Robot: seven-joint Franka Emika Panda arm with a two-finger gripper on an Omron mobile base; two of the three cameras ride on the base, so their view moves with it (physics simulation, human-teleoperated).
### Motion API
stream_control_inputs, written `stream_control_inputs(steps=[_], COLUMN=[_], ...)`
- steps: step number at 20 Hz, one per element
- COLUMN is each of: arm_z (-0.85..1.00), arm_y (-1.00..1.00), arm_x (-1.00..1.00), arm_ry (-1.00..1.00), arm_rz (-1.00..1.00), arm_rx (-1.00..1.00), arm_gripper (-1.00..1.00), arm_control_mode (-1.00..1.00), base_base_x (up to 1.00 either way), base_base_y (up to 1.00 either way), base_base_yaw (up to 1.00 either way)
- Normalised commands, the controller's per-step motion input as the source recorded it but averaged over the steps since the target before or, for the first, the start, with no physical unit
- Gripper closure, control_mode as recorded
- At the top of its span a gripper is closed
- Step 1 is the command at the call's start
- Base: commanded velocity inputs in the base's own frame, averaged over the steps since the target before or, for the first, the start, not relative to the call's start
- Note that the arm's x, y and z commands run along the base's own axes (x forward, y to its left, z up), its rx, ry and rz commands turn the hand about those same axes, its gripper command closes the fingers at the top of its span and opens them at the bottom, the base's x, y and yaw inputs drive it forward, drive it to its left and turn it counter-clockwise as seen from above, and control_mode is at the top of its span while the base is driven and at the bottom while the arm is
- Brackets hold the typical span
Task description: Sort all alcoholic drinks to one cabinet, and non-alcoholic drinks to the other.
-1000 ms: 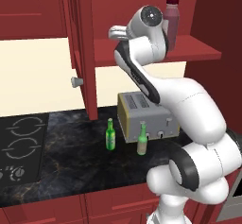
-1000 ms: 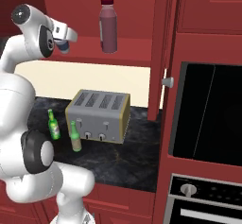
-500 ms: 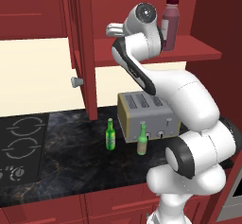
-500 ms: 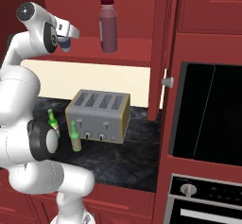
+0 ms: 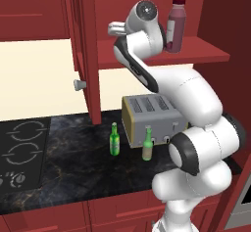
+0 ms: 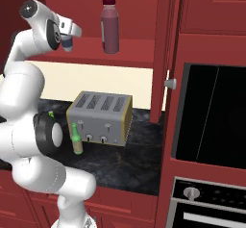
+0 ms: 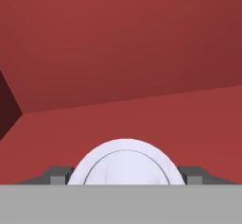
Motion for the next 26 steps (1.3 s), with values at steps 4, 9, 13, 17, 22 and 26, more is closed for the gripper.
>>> stream_control_inputs(steps=[4, 9, 13, 17, 22, 26], arm_z=[-0.10, -0.12, -0.14, -0.14, -0.14, -0.17], arm_y=[0.03, 0.03, 0.04, 0.01, 0.01, 0.06], arm_x=[0.19, 0.18, 0.21, 0.21, 0.22, 0.24], arm_ry=[0.00, 0.00, 0.00, 0.00, 0.00, -0.04], arm_rz=[-0.01, 0.00, 0.00, 0.00, 0.00, 0.00], arm_rx=[0.00, 0.00, 0.00, 0.01, 0.00, 0.00], arm_gripper=[1.00, -1.00, -1.00, -1.00, -1.00, -1.00], arm_control_mode=[-1.00, -1.00, -1.00, -1.00, -1.00, -1.00], base_base_x=[0.00, 0.00, 0.00, 0.00, 0.00, 0.00], base_base_y=[0.00, 0.00, 0.00, 0.00, 0.00, 0.00], base_base_yaw=[0.00, 0.00, 0.00, 0.00, 0.00, 0.00])
